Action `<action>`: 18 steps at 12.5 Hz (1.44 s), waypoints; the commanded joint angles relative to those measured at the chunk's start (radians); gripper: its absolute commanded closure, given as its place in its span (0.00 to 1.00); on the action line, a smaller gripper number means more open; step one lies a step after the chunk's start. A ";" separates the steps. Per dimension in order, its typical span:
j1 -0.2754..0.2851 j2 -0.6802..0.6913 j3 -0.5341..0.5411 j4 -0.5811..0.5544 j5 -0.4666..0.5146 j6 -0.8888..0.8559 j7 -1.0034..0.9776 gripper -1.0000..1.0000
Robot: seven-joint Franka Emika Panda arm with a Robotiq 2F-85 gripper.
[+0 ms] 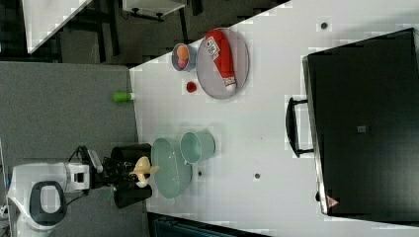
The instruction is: Pick Banana and place it in mug.
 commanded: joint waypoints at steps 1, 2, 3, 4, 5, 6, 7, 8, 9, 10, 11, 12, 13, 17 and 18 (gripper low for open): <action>-0.023 0.054 -0.004 -0.056 0.014 0.158 0.196 0.66; -0.023 0.085 0.001 -0.082 0.013 0.219 0.213 0.66; -0.023 0.120 0.000 -0.098 0.011 0.273 0.216 0.66; -0.023 0.159 0.000 -0.109 0.010 0.314 0.216 0.66; -0.023 0.197 -0.003 -0.113 0.004 0.353 0.216 0.66; -0.023 0.234 -0.007 -0.115 -0.013 0.388 0.216 0.66; -0.023 0.269 -0.013 -0.115 -0.035 0.424 0.219 0.66; -0.024 0.300 -0.018 -0.116 -0.056 0.460 0.221 0.62; -0.023 0.327 -0.024 -0.117 -0.075 0.485 0.226 0.52; -0.023 0.344 -0.023 -0.117 -0.084 0.514 0.226 0.41; -0.023 0.349 -0.026 -0.118 -0.084 0.525 0.227 0.30; -0.024 0.344 -0.029 -0.118 -0.084 0.520 0.227 0.19; -0.025 0.332 -0.032 -0.117 -0.084 0.512 0.227 0.08; -0.031 0.215 -0.048 -0.098 -0.081 0.434 0.228 0.00; -0.037 0.166 -0.059 -0.086 -0.081 0.381 0.227 0.00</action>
